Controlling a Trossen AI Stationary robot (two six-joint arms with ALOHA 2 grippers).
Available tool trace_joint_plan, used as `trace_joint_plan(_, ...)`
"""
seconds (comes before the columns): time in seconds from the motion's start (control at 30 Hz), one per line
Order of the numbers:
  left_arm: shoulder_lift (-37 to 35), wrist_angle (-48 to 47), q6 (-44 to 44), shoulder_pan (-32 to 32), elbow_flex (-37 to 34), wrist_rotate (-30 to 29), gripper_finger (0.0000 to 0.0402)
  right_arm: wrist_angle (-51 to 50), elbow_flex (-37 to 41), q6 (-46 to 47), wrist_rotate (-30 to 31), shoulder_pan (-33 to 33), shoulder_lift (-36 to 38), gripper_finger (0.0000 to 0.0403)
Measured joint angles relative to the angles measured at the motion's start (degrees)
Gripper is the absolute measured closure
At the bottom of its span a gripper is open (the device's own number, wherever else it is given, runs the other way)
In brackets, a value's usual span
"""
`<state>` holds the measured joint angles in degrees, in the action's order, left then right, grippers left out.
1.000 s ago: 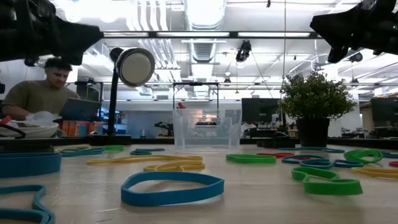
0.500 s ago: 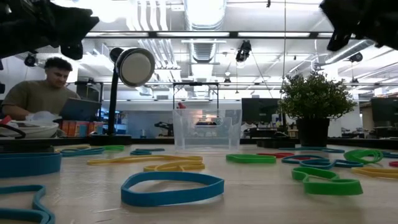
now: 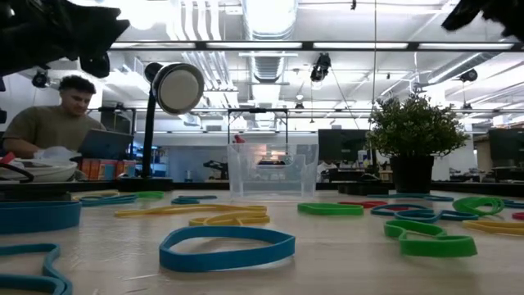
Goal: Pick and place rubber bands into bin
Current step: Put black rubberband into the transparent bin
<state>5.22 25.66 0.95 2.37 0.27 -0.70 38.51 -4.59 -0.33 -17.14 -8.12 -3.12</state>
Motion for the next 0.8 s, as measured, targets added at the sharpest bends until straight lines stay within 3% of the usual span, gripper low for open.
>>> trace_joint_plan(0.1, 0.41, 4.19, -3.04, 0.00, 0.00, 0.41, 0.0301, -6.08, -5.29, -2.88, -3.05, 0.02, -1.25, 0.0335)
trace_joint_plan(0.3, 1.18, 11.48, -5.83, 0.00, 0.18, 0.98, 0.0301, -25.31, -17.64, -8.14, -2.83, 0.00, -8.04, 0.0335)
trace_joint_plan(0.43, 4.19, 10.59, -8.77, 0.02, 2.40, 7.78, 0.0301, -35.35, -24.25, -11.35, -2.65, 0.00, -14.73, 0.0335)
trace_joint_plan(0.8, 22.60, 10.48, -14.88, 0.00, 14.04, 10.90, 0.0301, -38.41, -34.11, -16.38, -2.40, 0.00, -30.68, 0.0335)
